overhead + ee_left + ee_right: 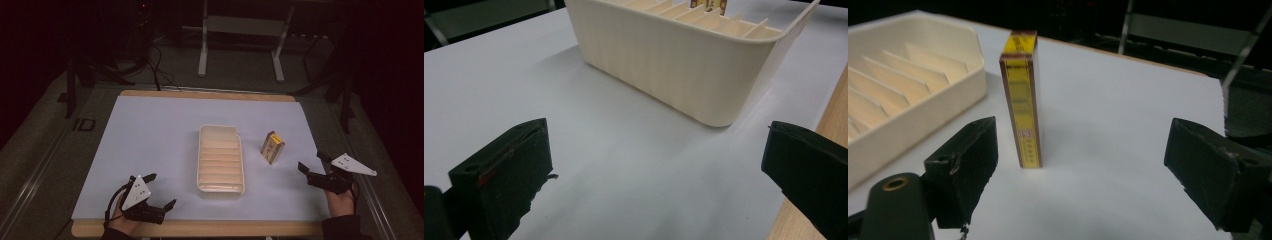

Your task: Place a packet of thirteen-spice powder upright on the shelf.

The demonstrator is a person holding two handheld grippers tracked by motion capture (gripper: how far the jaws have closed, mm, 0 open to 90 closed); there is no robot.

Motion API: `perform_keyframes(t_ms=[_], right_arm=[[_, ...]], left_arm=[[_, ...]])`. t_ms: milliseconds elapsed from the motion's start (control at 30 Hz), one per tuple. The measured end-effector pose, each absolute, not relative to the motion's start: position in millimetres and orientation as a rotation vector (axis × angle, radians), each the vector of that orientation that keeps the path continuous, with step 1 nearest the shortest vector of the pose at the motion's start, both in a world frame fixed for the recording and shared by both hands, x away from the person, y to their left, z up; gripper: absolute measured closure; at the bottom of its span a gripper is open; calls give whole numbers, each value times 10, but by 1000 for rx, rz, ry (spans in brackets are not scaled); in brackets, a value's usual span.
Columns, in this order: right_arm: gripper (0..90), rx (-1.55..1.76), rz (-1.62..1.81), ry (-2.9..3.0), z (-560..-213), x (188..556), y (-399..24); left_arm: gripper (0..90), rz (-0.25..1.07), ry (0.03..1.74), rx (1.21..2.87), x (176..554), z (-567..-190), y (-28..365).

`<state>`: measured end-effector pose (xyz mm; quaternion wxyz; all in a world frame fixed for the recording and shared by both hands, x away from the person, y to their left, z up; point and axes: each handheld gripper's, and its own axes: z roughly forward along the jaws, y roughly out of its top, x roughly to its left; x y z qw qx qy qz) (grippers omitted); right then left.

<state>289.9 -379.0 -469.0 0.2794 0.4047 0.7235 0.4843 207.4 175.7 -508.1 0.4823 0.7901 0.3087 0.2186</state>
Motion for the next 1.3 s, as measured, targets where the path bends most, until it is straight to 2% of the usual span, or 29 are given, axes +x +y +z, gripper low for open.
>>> perform_keyframes(t_ms=[800,1300], right_arm=[[142,1107,1224,1929,-4699,2922,-3809],[142,1355,853,2150,-4719,3065,-3911]], left_arm=[[0,528,757,1929,2073,-5087,1743],[0,532,764,1935,2078,-5098,1740]])
